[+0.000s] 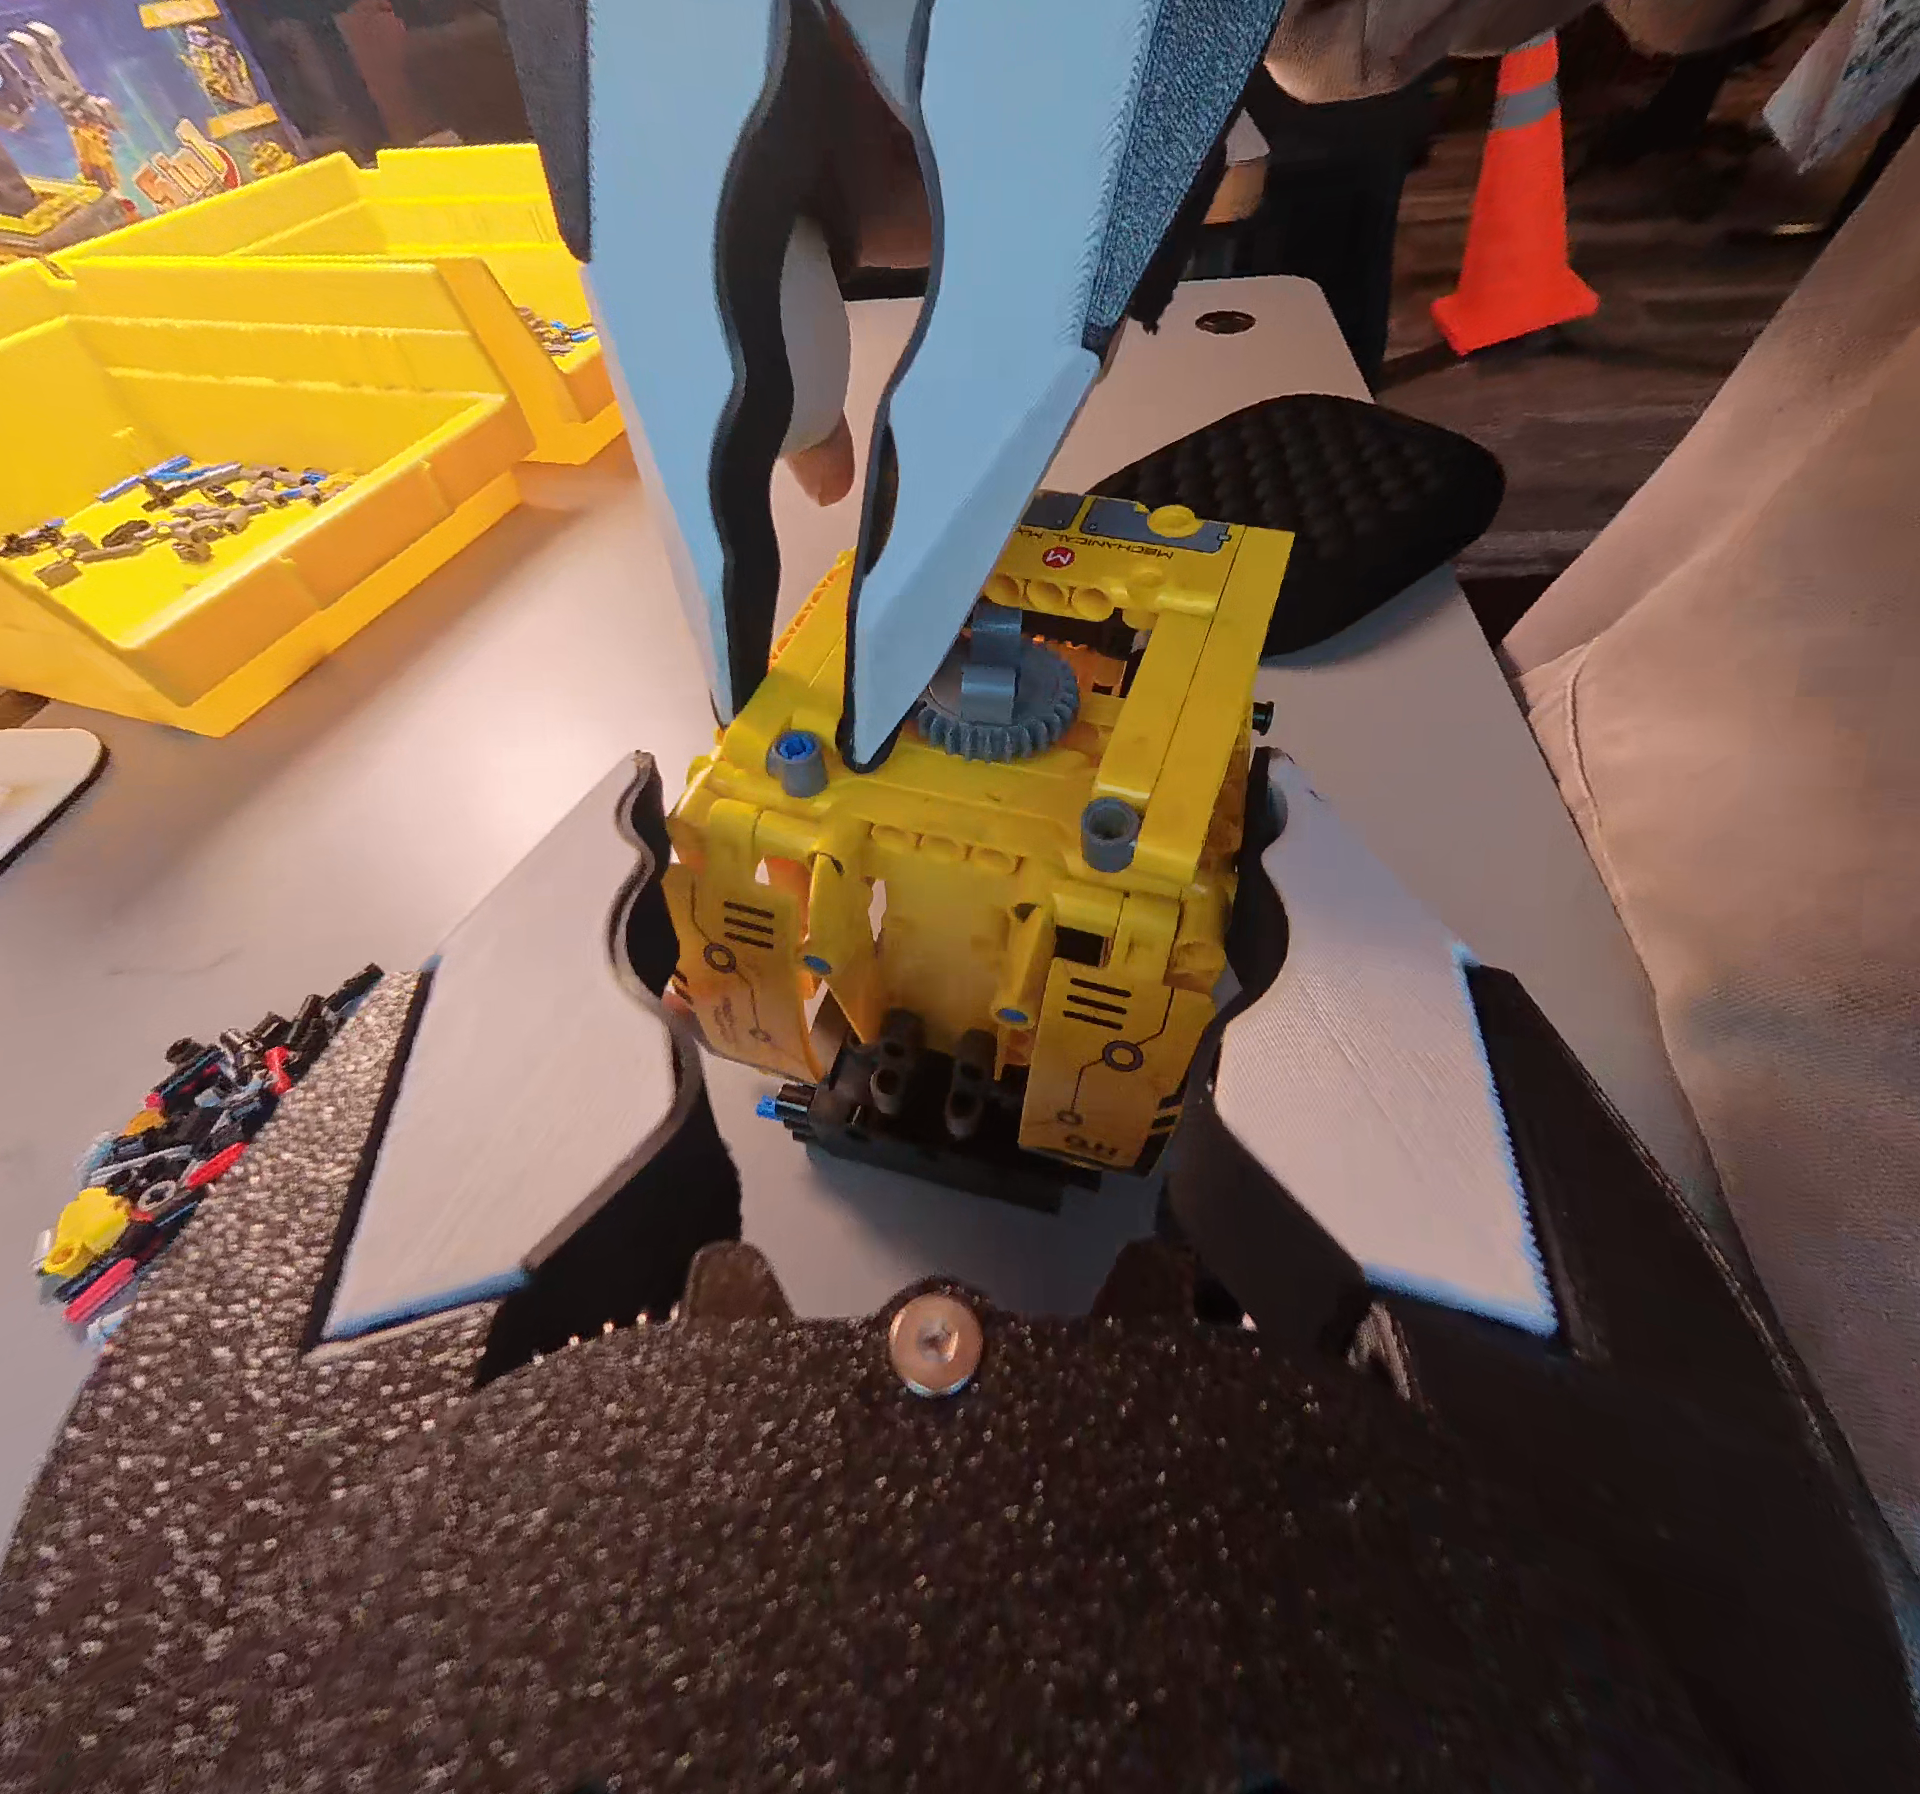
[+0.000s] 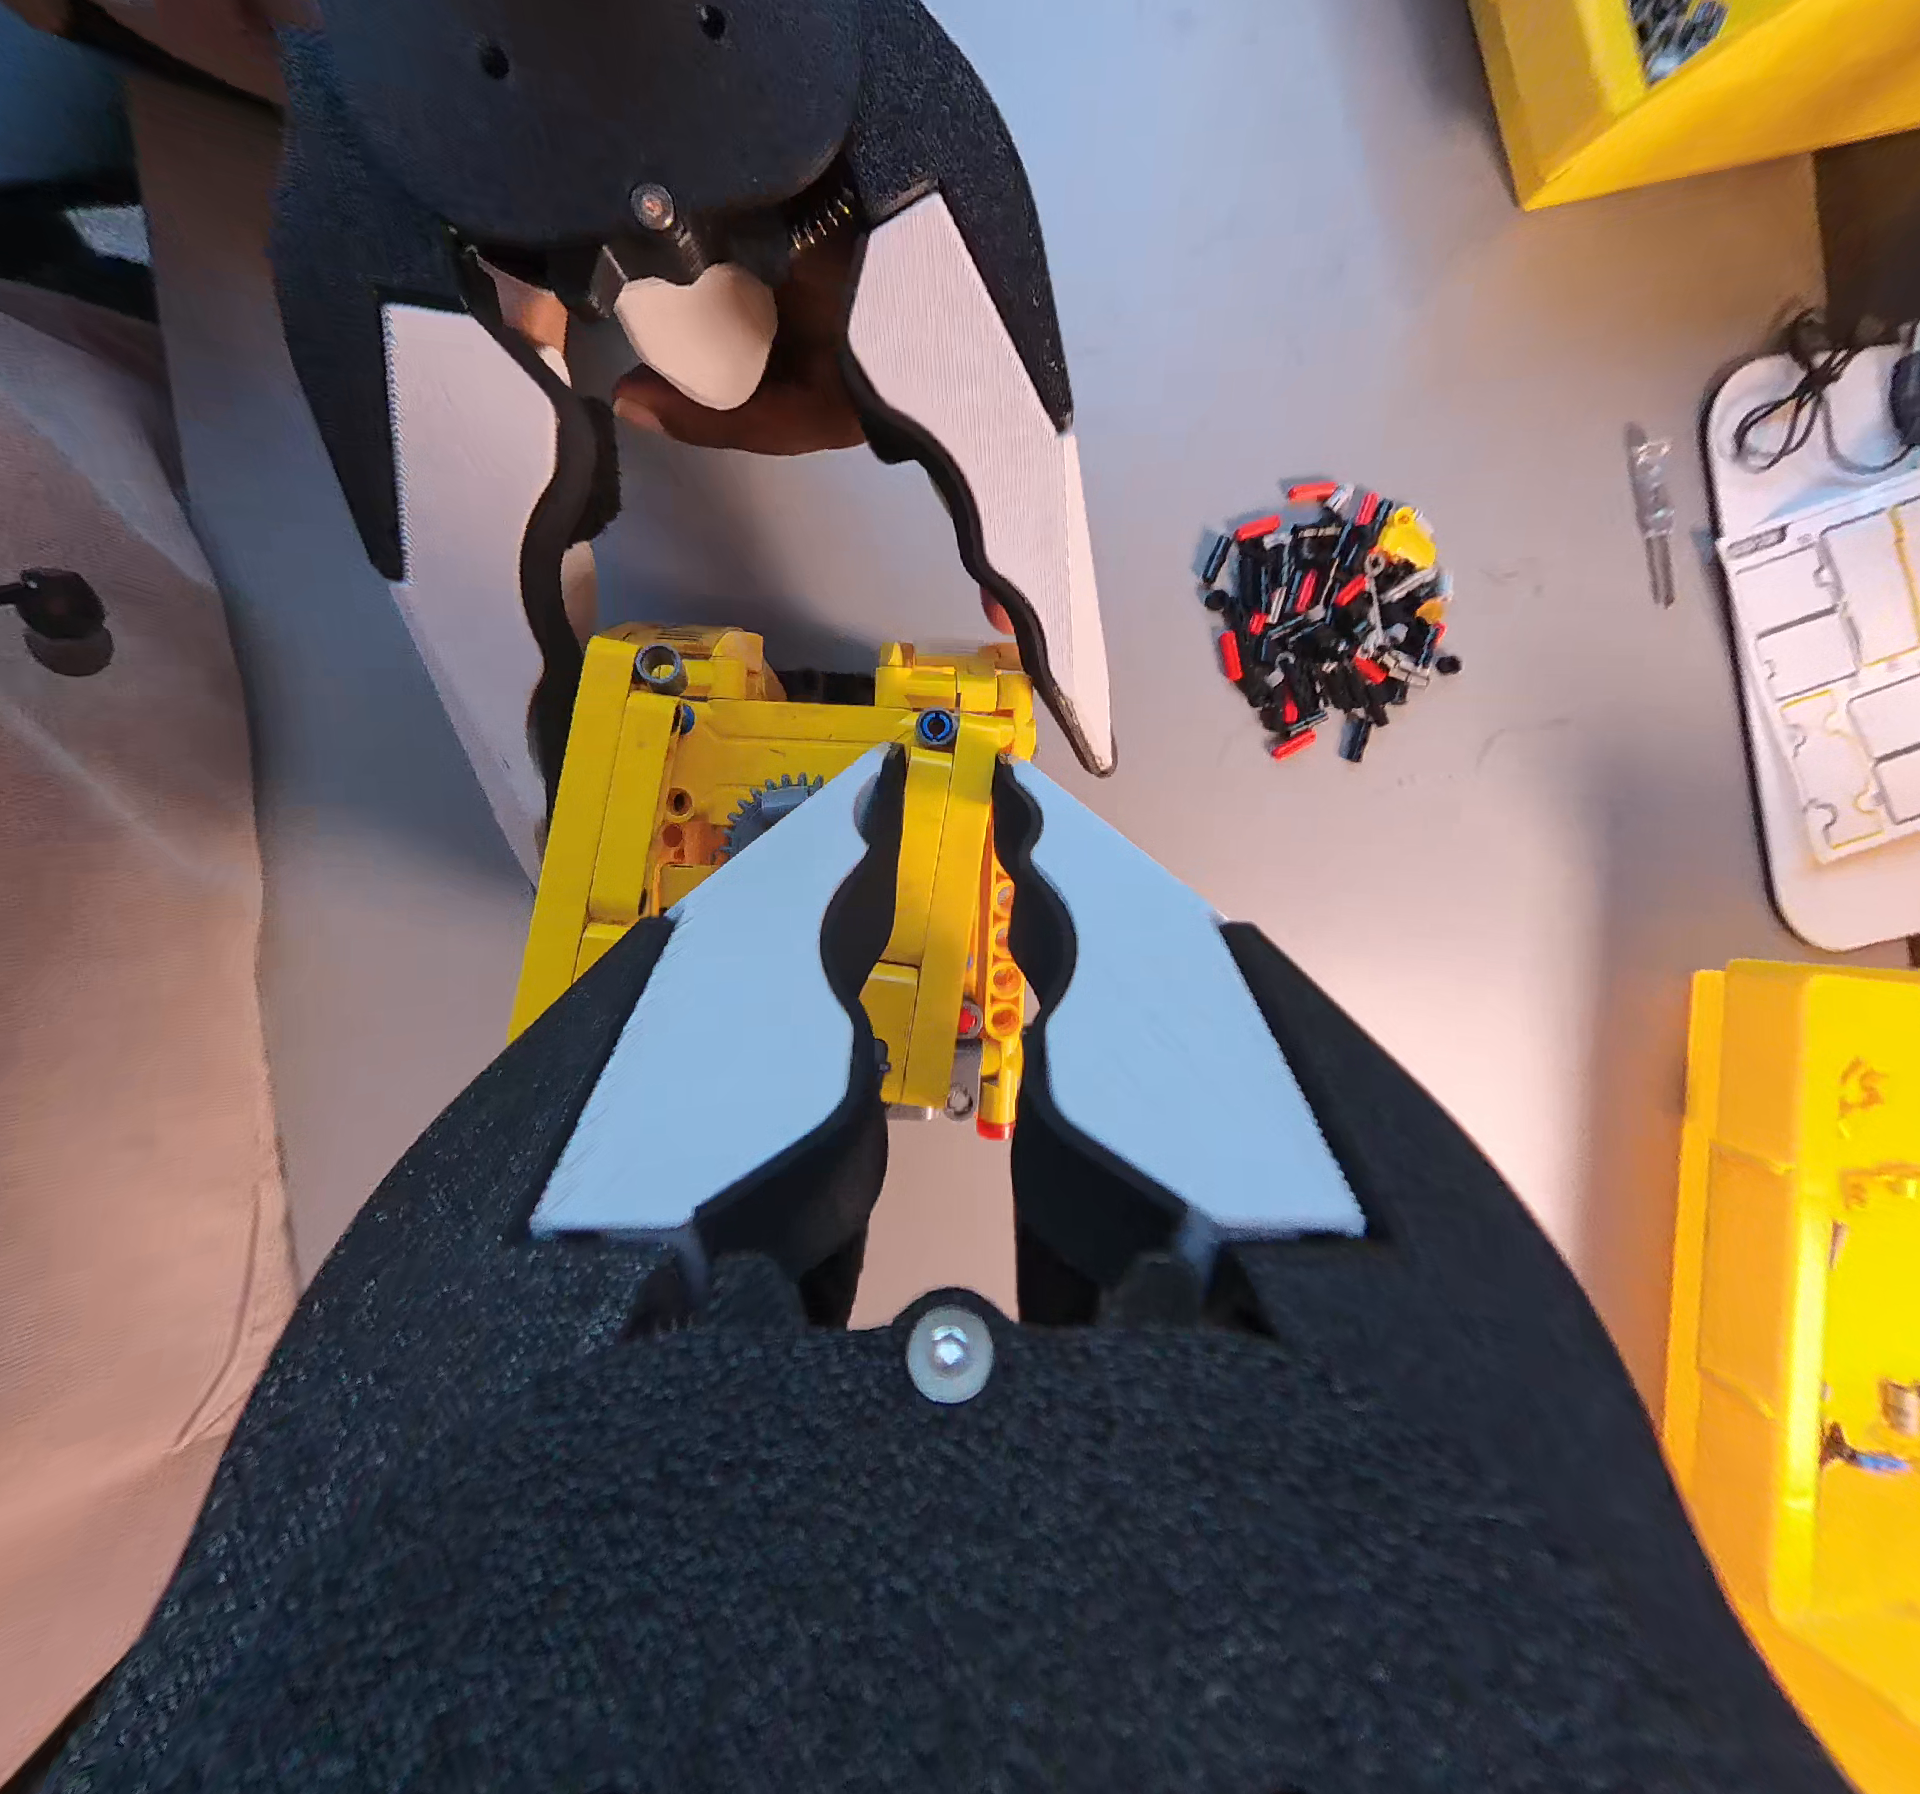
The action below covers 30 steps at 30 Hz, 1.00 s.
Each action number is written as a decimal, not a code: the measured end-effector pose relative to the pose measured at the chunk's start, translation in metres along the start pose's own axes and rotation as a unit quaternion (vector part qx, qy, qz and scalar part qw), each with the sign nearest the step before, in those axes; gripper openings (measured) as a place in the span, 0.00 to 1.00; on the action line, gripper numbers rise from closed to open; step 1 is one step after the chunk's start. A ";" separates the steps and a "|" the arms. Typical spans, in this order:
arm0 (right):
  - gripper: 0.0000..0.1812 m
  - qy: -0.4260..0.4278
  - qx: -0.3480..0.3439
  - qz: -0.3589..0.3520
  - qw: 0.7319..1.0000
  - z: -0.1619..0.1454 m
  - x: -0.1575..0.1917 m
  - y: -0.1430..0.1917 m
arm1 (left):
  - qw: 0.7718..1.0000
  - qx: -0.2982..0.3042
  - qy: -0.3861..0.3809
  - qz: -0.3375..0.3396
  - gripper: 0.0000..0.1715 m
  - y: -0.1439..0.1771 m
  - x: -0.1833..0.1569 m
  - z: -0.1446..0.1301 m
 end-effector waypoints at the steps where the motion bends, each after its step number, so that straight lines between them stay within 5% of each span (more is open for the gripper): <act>1: 0.08 0.014 -0.022 -0.010 1.000 0.000 0.001 -0.001 | 1.000 0.001 -0.001 0.000 0.63 0.001 0.000 -0.001; 11: 0.06 0.010 -0.143 -0.039 0.989 -0.008 0.005 -0.001 | 1.000 -0.005 -0.001 -0.001 0.63 0.000 -0.001 -0.002; 13: 0.07 -0.014 -0.246 -0.027 0.969 0.010 0.002 0.031 | 0.999 -0.007 0.032 -0.013 0.63 -0.002 0.003 -0.004; 15: 0.08 0.061 -0.228 -0.110 0.965 0.019 -0.005 0.048 | 1.000 0.006 0.008 -0.008 0.63 -0.004 -0.001 -0.001; 19: 0.08 -0.002 -0.249 -0.050 0.967 0.009 -0.015 0.048 | 1.000 0.002 0.017 0.001 0.63 -0.004 0.000 -0.001; 30: 0.08 -0.038 -0.240 -0.087 0.966 0.004 -0.041 0.050 | 0.997 -0.038 0.066 0.032 0.67 0.006 0.028 0.002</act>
Point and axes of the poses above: each gripper's, where its closed fingertips meet, y back along the fingers, z out of its top, x = y × z across the jaws, the point moved 5 cm from there along y, back along the fingers, and after that the axes turned 12 degrees about x, right-handed, at the moved point
